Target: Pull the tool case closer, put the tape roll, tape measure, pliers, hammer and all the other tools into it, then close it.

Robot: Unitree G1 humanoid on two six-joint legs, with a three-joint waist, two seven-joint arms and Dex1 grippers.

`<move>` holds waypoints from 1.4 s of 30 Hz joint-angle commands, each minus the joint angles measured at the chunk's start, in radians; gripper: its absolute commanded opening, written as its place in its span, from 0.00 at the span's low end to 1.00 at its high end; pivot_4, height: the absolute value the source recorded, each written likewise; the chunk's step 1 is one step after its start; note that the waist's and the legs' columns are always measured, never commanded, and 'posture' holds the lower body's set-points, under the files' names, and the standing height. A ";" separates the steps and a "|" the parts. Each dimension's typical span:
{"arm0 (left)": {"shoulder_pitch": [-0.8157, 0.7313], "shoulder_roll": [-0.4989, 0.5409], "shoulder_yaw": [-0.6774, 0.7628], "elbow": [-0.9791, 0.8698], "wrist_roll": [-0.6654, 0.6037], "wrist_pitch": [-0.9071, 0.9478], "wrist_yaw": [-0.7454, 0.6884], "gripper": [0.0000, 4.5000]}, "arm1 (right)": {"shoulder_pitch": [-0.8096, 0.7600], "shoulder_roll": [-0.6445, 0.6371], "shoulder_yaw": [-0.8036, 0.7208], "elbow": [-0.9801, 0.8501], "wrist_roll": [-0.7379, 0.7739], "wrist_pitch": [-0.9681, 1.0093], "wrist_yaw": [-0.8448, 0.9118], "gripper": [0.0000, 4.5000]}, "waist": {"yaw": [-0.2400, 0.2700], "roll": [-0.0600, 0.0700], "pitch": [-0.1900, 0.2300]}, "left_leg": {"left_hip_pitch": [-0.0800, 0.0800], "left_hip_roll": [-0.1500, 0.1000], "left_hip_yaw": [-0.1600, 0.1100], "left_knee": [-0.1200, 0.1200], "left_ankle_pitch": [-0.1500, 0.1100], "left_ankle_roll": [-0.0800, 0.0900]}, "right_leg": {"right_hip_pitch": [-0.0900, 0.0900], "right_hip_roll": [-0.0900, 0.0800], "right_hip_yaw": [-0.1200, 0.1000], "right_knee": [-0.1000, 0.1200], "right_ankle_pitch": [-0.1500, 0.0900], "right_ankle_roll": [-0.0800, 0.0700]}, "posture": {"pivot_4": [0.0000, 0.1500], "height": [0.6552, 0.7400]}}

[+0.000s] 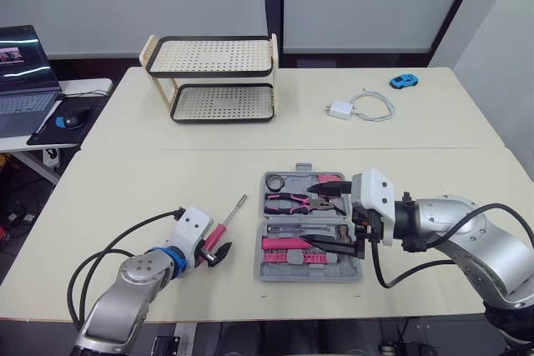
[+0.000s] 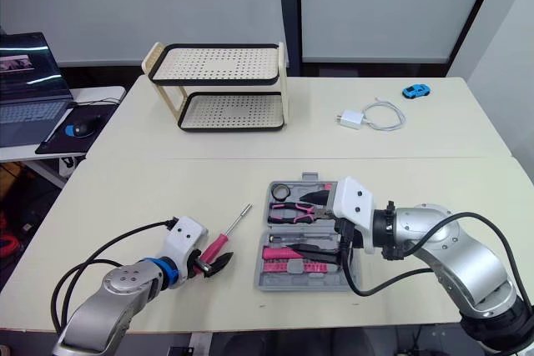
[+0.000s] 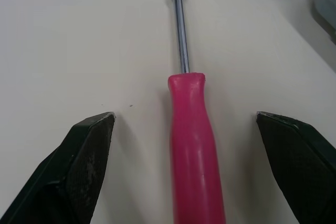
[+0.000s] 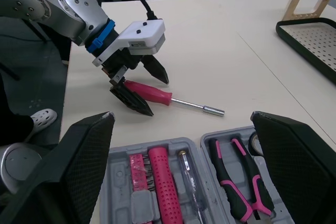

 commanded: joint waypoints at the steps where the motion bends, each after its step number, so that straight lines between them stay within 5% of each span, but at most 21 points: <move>1: -0.023 -0.026 -0.018 0.017 0.017 -0.007 0.021 1.00 | 0.003 0.000 -0.032 -0.044 0.012 0.003 -0.019 1.00 | 0.000 0.000 0.000 | 0.000 0.000 0.000 0.000 0.000 0.000 | 0.000 0.000 0.000 0.000 0.000 0.000 | 1.00 1.00; 3: -0.030 -0.038 -0.021 0.021 0.010 -0.002 0.020 1.00 | 0.002 0.000 -0.033 -0.045 0.013 0.004 -0.025 1.00 | 0.000 0.000 0.000 | 0.000 0.000 0.000 0.000 0.000 0.000 | 0.000 0.000 0.000 0.000 0.000 0.000 | 1.00 1.00; 15: -0.040 -0.017 -0.023 0.040 0.025 0.051 0.024 0.16 | 0.010 -0.024 -0.046 -0.031 0.009 -0.013 -0.006 1.00 | 0.000 0.000 0.000 | 0.001 0.000 0.000 0.000 0.000 0.000 | 0.000 0.000 0.000 0.001 0.000 0.000 | 1.00 1.00; 21: -0.036 0.001 0.041 0.009 -0.039 0.027 -0.035 0.16 | 0.012 -0.036 -0.057 -0.029 0.019 -0.020 0.022 1.00 | -0.002 0.000 0.000 | 0.001 0.000 0.000 0.000 0.000 0.000 | 0.000 0.000 0.000 0.001 0.000 0.000 | 1.00 1.00; 31: -0.115 0.283 0.205 -0.197 -0.401 0.144 -0.448 0.16 | 0.016 -0.039 -0.045 -0.026 -0.006 -0.051 0.050 1.00 | 0.000 0.001 0.001 | 0.000 0.000 0.000 0.000 0.000 0.000 | 0.000 0.000 0.000 -0.001 0.000 0.000 | 1.00 1.00; 35: -0.169 0.346 0.130 -0.252 -0.425 0.137 -0.512 0.16 | 0.029 -0.050 -0.059 -0.038 0.010 -0.038 0.053 1.00 | -0.003 0.001 0.001 | -0.001 0.000 0.000 0.000 0.000 0.000 | 0.000 0.000 0.000 -0.001 0.000 0.000 | 1.00 1.00; 42: -0.292 0.297 -0.191 -0.324 -0.291 0.060 -0.500 0.16 | 0.078 -0.138 -0.128 -0.117 0.042 0.031 0.047 1.00 | 0.000 0.002 0.002 | -0.001 0.000 0.001 0.000 0.000 0.000 | 0.000 0.000 0.000 -0.001 0.000 0.000 | 1.00 1.00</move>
